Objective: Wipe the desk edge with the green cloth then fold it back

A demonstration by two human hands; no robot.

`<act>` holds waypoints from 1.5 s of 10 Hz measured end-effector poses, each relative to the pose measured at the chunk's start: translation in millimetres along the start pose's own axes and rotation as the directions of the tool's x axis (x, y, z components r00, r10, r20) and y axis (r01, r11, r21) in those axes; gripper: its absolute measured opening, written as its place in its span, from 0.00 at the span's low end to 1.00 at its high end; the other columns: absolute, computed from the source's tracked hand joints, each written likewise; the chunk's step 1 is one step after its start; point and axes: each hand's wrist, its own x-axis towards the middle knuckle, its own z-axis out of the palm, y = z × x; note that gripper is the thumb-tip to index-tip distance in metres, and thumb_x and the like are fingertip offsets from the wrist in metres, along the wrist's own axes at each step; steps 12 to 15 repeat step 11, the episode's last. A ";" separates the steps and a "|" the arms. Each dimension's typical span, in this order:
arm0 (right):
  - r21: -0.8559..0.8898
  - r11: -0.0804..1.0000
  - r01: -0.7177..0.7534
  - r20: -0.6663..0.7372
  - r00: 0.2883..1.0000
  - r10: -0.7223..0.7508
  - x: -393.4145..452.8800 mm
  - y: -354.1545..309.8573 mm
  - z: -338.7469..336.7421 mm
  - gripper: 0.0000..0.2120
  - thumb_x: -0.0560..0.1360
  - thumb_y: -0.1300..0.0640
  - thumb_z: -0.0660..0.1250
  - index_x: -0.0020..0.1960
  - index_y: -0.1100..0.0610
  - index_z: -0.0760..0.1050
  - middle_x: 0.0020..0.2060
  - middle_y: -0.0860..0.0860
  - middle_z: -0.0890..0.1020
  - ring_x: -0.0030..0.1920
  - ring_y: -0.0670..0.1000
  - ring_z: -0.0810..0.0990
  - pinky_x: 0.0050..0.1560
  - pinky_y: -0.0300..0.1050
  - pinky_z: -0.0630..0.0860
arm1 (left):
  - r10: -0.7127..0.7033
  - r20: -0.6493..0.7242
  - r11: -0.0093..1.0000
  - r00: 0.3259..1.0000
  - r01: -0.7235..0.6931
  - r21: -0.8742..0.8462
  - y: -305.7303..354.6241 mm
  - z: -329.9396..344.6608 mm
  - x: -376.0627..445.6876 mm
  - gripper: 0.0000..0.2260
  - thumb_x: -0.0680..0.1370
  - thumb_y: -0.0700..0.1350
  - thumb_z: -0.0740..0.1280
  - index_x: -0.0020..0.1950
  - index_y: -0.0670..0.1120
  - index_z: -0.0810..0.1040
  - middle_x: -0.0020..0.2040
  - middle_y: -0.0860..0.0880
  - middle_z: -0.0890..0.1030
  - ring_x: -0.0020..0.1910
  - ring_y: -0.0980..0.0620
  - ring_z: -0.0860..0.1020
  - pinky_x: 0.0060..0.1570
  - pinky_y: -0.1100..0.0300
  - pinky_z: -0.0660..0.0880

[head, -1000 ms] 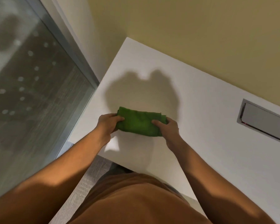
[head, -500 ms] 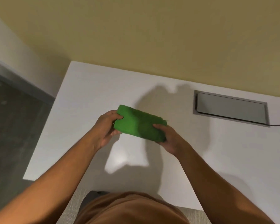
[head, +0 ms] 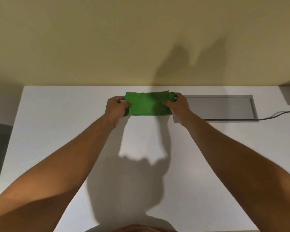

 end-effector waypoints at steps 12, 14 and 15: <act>-0.876 0.217 0.431 0.244 0.784 -0.570 -32.9 -17.6 5.2 0.23 0.87 0.58 0.54 0.82 0.57 0.62 0.82 0.57 0.63 0.82 0.62 0.62 0.78 0.64 0.65 | 0.508 0.531 -0.272 0.678 -0.459 0.846 34.2 6.4 -48.2 0.30 0.88 0.56 0.50 0.87 0.42 0.51 0.88 0.42 0.53 0.88 0.41 0.46 0.85 0.39 0.47; -0.876 0.217 0.431 0.244 0.784 -0.570 -32.9 -17.6 5.2 0.23 0.87 0.58 0.54 0.82 0.57 0.62 0.82 0.57 0.63 0.82 0.62 0.62 0.78 0.64 0.65 | 0.508 0.531 -0.272 0.678 -0.459 0.846 34.2 6.4 -48.2 0.30 0.88 0.56 0.50 0.87 0.42 0.51 0.88 0.42 0.53 0.88 0.41 0.46 0.85 0.39 0.47; -0.876 0.217 0.431 0.244 0.784 -0.570 -32.9 -17.6 5.2 0.23 0.87 0.58 0.54 0.82 0.57 0.62 0.82 0.57 0.63 0.82 0.62 0.62 0.78 0.64 0.65 | 0.508 0.531 -0.272 0.678 -0.459 0.846 34.2 6.4 -48.2 0.30 0.88 0.56 0.50 0.87 0.42 0.51 0.88 0.42 0.53 0.88 0.41 0.46 0.85 0.39 0.47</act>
